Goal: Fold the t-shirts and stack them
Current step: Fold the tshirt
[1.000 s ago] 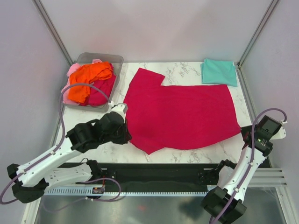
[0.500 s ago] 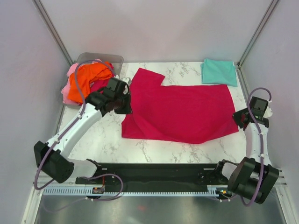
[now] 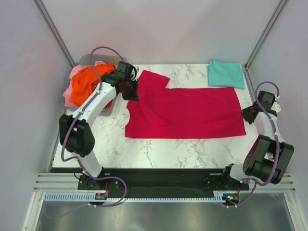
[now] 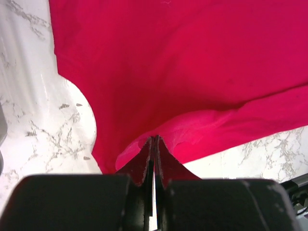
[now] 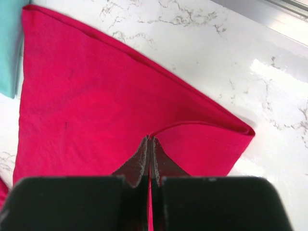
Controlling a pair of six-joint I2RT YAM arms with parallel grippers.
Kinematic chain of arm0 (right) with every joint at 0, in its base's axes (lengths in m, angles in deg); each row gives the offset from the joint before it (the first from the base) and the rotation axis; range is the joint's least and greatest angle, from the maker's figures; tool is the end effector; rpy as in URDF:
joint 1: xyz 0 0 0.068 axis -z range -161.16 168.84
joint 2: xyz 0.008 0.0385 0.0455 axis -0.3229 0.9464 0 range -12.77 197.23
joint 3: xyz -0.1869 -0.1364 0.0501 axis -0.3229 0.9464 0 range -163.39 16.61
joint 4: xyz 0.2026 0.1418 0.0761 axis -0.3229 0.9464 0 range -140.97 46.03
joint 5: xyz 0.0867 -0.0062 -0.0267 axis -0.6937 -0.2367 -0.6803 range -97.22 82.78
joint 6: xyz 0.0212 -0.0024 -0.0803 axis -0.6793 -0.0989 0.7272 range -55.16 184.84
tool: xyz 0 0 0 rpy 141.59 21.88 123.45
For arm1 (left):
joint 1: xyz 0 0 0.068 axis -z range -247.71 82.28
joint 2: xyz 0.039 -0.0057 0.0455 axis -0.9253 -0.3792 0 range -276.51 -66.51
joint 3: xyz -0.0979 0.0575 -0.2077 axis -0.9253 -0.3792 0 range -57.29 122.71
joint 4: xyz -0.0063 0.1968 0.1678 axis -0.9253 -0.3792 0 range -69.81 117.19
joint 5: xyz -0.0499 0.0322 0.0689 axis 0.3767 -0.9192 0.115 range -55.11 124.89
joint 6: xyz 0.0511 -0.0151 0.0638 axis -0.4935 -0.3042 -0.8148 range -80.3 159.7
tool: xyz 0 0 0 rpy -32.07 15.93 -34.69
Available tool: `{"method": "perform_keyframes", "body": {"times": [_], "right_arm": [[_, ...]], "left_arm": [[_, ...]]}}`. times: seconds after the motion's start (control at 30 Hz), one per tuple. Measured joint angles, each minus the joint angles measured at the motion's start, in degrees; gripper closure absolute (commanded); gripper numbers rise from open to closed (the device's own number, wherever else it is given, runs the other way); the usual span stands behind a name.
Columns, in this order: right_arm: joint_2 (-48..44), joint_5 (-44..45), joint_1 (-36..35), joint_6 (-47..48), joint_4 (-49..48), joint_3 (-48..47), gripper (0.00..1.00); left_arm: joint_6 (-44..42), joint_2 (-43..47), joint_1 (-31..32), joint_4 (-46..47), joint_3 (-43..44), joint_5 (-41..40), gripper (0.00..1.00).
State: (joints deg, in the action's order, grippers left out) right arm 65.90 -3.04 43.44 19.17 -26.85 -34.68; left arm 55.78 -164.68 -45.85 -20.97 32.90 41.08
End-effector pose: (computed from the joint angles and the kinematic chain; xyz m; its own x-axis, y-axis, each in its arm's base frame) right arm 0.2790 -0.1335 0.1630 -0.1707 0.8628 -0.4758 0.8281 0.3873 0.4053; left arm 0.3514 -0.1495 0.2420 -0.8585 0.0479 -0.5106 0.1960 0.9507 -0.2403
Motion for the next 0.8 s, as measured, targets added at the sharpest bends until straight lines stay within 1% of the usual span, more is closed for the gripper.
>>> {"method": "perform_keyframes", "body": {"times": [0.33, 0.37, 0.4, 0.43, 0.47, 0.5, 0.53, 0.57, 0.6, 0.63, 0.7, 0.73, 0.8], "right_arm": [[10.5, 0.2, -0.1, 0.5, -3.2, -2.2, 1.00], [11.8, 0.2, -0.1, 0.5, -3.4, -2.5, 0.99], [12.9, 0.2, -0.1, 0.5, -3.6, -2.9, 0.91], [14.1, 0.2, -0.1, 0.4, -3.6, -3.4, 0.81], [15.3, 0.2, -0.1, 0.4, -3.6, -4.0, 0.57], [16.3, 0.2, -0.1, 0.3, -3.5, -4.6, 0.47], [17.2, 0.1, -0.1, 0.6, -3.2, -5.5, 0.38], [17.9, 0.1, -0.1, 1.0, -2.8, -6.6, 0.28], [18.1, -0.1, -0.1, 1.5, -2.1, -7.7, 0.25], [18.1, -0.2, -0.1, 2.0, -1.6, -8.8, 0.18], [17.0, -0.2, -0.1, 3.0, -0.9, -10.8, 0.13], [15.6, -0.2, -0.1, 3.6, -0.8, -11.3, 0.08], [11.7, 0.0, -0.1, 4.8, 0.1, -11.2, 0.05]], "left_arm": [[-1.1, -12.5, -3.0, -1.9, 8.0, -1.6, 0.98], [-1.2, -14.0, -3.3, -2.3, 9.3, -1.6, 0.98], [-1.3, -15.6, -3.7, -3.0, 10.8, -1.6, 0.93], [-1.6, -17.3, -4.1, -3.5, 12.7, -1.6, 0.79], [-1.8, -19.4, -4.4, -4.4, 15.1, -1.6, 0.61], [-2.2, -21.6, -4.9, -5.5, 18.0, -1.5, 0.31], [-2.4, -23.7, -5.3, -6.5, 21.2, -1.4, 0.23], [-2.3, -25.3, -5.7, -7.2, 23.7, -1.3, 0.19], [-2.3, -26.1, -6.0, -7.8, 25.6, -1.3, 0.13], [-2.3, -26.4, -6.2, -8.5, 26.6, -1.4, 0.12], [-2.2, -24.9, -6.4, -9.7, 27.1, -2.3, 0.12], [-2.2, -23.6, -6.3, -9.9, 26.5, -3.0, 0.12], [-2.0, -18.2, -5.6, -9.6, 22.8, -3.7, 0.13]]}}
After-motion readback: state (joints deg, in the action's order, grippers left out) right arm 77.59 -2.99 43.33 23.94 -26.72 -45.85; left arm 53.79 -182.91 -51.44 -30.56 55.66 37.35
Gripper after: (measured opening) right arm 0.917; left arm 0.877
